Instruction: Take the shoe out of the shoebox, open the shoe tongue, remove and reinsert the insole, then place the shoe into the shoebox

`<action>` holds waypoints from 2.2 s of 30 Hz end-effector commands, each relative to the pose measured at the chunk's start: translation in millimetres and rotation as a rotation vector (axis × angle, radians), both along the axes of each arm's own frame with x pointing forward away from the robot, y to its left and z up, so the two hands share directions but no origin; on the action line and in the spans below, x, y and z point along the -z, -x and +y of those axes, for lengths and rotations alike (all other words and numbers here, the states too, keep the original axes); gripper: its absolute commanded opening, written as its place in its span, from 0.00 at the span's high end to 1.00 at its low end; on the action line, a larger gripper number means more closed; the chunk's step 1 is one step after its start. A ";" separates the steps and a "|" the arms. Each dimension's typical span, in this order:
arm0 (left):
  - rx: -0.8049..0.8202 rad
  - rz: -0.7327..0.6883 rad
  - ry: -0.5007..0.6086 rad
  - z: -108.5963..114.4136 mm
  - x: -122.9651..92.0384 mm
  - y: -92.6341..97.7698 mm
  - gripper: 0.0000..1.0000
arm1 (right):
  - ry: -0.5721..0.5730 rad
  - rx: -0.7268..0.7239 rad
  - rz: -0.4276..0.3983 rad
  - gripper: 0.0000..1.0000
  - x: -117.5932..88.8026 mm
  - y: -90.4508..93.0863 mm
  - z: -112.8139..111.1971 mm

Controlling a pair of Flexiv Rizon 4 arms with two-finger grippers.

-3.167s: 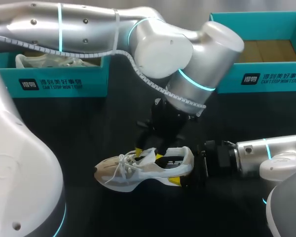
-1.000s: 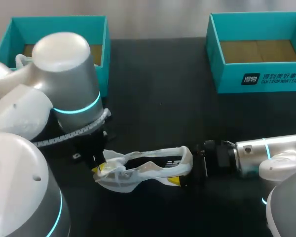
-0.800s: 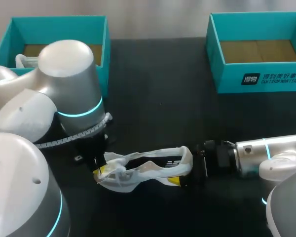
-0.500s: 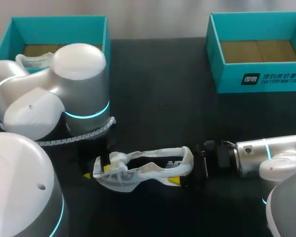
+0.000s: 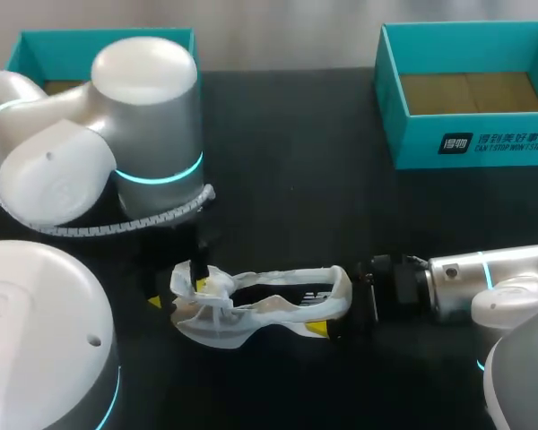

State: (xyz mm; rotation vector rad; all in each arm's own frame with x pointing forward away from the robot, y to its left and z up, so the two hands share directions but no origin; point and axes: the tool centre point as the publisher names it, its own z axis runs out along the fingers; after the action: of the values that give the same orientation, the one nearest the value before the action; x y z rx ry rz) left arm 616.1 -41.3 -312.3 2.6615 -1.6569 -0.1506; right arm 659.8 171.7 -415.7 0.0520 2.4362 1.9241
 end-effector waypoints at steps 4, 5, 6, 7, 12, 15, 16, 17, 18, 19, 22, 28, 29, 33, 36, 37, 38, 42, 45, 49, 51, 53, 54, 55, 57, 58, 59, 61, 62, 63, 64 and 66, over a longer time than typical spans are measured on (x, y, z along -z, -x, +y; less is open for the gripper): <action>0.111 -0.052 0.064 1.3 -52.7 2.5 0.35 | 0.003 0.000 0.001 1.00 -0.7 -0.3 0.1; 0.127 -0.054 0.077 -0.2 -58.5 2.2 0.36 | 0.003 0.000 0.001 1.00 -0.7 -0.3 0.1; 0.141 -0.059 0.084 -2.0 -63.6 0.6 0.36 | 0.003 0.000 0.001 1.00 -0.7 -0.3 0.1; 0.155 -0.070 0.090 -4.2 -68.6 -0.5 0.36 | 0.003 0.000 0.001 1.00 -0.7 -0.3 0.1; 0.264 -0.066 0.132 -16.4 -85.0 -5.7 0.39 | 0.003 0.000 0.001 1.00 -0.7 -0.3 0.1; 0.343 -0.065 0.153 -28.0 -91.3 -8.7 0.36 | 0.003 0.000 0.001 1.00 -0.7 -0.3 0.1; 0.361 -0.064 0.159 -29.5 -93.1 -8.9 0.36 | 0.003 0.000 0.001 1.00 -0.7 -0.3 0.1; 0.398 -0.059 0.169 -33.3 -95.9 -10.2 0.36 | 0.003 0.000 0.001 1.00 -0.7 -0.3 0.1; 0.425 -0.055 0.180 -36.5 -97.1 -11.1 0.37 | 0.003 0.000 0.001 1.00 -0.7 -0.3 0.1; 0.461 -0.050 0.188 -39.1 -98.8 -12.0 0.37 | 0.003 0.000 0.001 1.00 -0.7 -0.3 0.1; 0.569 -0.056 0.199 -44.8 -101.7 -11.4 0.43 | 0.003 0.000 0.001 1.00 -0.7 -0.3 0.1; 0.684 -0.045 0.231 -62.0 -109.8 -10.8 0.82 | 0.003 0.000 0.001 1.00 -0.7 -0.3 0.1; 0.729 -0.026 0.245 -66.3 -111.6 -12.5 1.00 | 0.003 0.000 0.001 1.00 -0.7 -0.3 0.1; 0.908 -0.019 0.274 -77.3 -117.6 -12.6 1.00 | 0.003 0.000 0.001 1.00 -0.7 -0.3 0.1; 1.080 -0.041 0.270 -87.1 -123.9 -6.2 1.00 | 0.003 0.000 0.001 1.00 -0.7 -0.3 0.1; 1.127 -0.057 0.267 -92.7 -127.0 -4.4 1.00 | 0.003 0.000 0.001 1.00 -0.7 -0.3 0.1; 1.127 -0.057 0.267 -92.7 -127.0 -4.4 1.00 | 0.003 0.000 0.001 1.00 -0.7 -0.3 0.1; 1.127 -0.057 0.267 -92.7 -127.0 -4.4 1.00 | 0.003 0.000 0.001 1.00 -0.7 -0.3 0.1; 1.127 -0.057 0.267 -92.7 -127.0 -4.4 1.00 | 0.003 0.000 0.001 1.00 -0.7 -0.3 0.1; 1.127 -0.057 0.267 -92.7 -127.0 -4.4 1.00 | 0.003 0.000 0.001 1.00 -0.7 -0.3 0.1; 1.127 -0.057 0.267 -92.7 -127.0 -4.4 1.00 | 0.003 0.000 0.001 1.00 -0.7 -0.3 0.1; 1.127 -0.057 0.267 -92.7 -127.0 -4.4 1.00 | 0.003 0.000 0.001 1.00 -0.7 -0.3 0.1; 1.127 -0.057 0.267 -92.7 -127.0 -4.4 1.00 | 0.003 0.000 0.001 1.00 -0.7 -0.3 0.1; 1.127 -0.057 0.267 -92.7 -127.0 -4.4 1.00 | 0.003 0.000 0.001 1.00 -0.7 -0.3 0.1; 1.225 -0.086 0.303 -93.5 -124.0 -3.5 1.00 | 0.003 0.000 0.001 1.00 -0.7 -0.3 0.1; 1.293 -0.125 0.352 -94.5 -120.4 -3.7 1.00 | 0.003 0.000 0.001 1.00 -0.7 -0.3 0.1; 1.387 -0.152 0.412 -94.5 -116.5 -4.0 1.00 | 0.003 0.000 0.001 1.00 -0.7 -0.3 0.1; 1.576 -0.207 0.522 -92.1 -108.0 -3.4 1.00 | 0.003 0.000 0.001 1.00 -0.7 -0.3 0.1; 1.703 -0.180 0.578 -90.9 -103.9 -2.9 1.00 | 0.003 0.000 0.001 1.00 -0.7 -0.3 0.1; 1.814 -0.195 0.616 -89.5 -100.7 -2.8 1.00 | 0.003 0.000 0.001 1.00 -0.7 -0.3 0.1; 1.900 -0.181 0.612 -90.5 -96.1 -3.7 1.00 | 0.003 0.000 0.001 1.00 -0.7 -0.3 0.1; 1.900 -0.181 0.612 -90.5 -96.1 -3.7 1.00 | 0.003 0.000 0.001 1.00 -0.7 -0.3 0.1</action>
State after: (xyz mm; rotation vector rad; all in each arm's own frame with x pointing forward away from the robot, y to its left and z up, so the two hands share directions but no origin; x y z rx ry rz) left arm 619.2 -142.6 -203.8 0.9122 -2.8250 0.2461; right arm 659.8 171.5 -415.8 0.0521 2.4358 1.9245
